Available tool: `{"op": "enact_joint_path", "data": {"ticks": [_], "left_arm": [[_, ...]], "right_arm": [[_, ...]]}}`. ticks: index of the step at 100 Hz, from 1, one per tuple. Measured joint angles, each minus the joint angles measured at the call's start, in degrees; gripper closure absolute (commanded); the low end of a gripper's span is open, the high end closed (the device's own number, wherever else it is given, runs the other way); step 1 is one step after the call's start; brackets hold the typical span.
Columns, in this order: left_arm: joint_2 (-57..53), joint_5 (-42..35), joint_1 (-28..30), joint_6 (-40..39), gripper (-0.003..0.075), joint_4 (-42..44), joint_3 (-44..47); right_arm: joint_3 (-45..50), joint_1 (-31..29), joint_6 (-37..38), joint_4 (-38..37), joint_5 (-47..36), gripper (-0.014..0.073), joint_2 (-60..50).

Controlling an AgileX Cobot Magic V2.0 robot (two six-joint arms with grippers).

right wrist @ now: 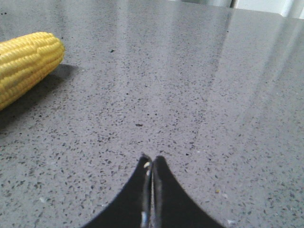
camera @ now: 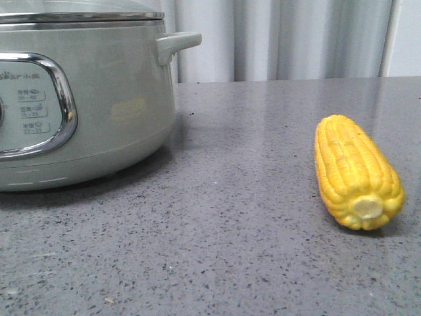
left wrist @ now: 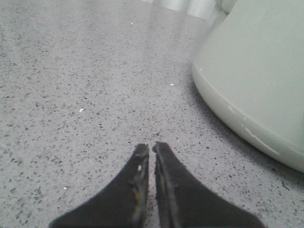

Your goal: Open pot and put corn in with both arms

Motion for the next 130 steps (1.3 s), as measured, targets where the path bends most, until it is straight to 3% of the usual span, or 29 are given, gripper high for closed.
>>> {"op": "enact_joint_path", "data": {"ticks": [115, 130], "left_arm": [[0.0, 0.1, 0.0, 0.0, 0.0741, 0.0, 0.0], [0.0, 0.2, 0.0, 0.0, 0.0741, 3.9, 0.0]], "right_arm": [[0.0, 0.0, -0.1, 0.0, 0.0, 0.0667, 0.0], [0.0, 0.0, 0.0, 0.0, 0.0, 0.0668, 0.0]]}}
